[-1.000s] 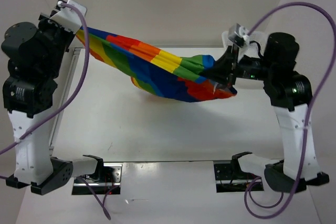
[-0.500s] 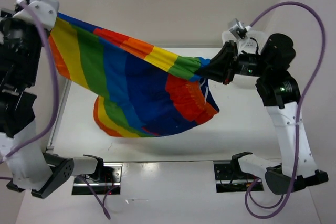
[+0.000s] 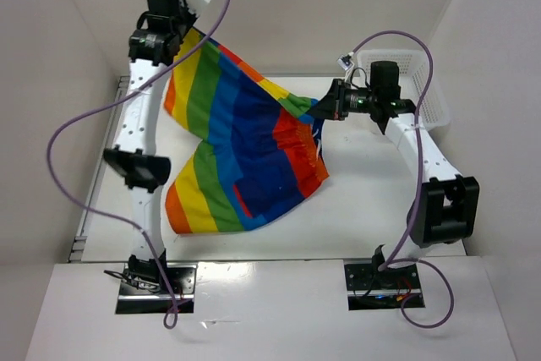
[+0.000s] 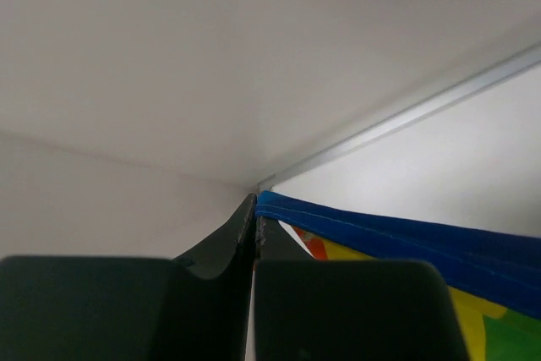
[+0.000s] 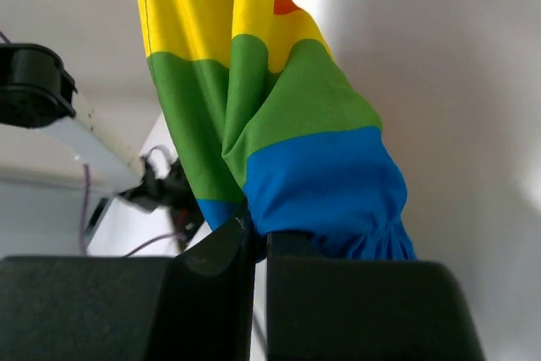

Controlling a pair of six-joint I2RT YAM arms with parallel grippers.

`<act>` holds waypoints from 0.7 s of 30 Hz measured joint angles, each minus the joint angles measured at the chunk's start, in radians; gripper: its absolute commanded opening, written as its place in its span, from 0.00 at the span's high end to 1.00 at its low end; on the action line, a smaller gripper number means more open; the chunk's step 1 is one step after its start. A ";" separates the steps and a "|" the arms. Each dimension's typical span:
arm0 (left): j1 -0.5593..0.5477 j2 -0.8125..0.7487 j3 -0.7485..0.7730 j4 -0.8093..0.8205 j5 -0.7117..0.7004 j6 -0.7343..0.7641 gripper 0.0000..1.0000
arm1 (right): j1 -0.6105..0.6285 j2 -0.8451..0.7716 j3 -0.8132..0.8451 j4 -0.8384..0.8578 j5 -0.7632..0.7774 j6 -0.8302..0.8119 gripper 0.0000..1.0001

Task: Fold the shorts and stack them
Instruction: Fold the shorts

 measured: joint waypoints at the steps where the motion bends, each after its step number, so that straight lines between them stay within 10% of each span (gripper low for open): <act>1: -0.001 0.097 0.112 -0.019 0.005 -0.003 1.00 | -0.005 0.019 0.000 0.014 0.022 0.000 1.00; 4: -0.016 0.327 0.386 -0.037 -0.005 0.010 1.00 | -0.024 0.066 0.002 0.061 0.072 -0.003 1.00; 17: -0.042 0.359 0.504 -0.330 0.080 -0.024 1.00 | -0.058 0.231 0.009 0.022 0.251 -0.162 1.00; 21: -0.050 0.187 0.201 -0.422 0.131 -0.044 1.00 | -0.072 0.229 0.005 -0.054 0.293 -0.267 1.00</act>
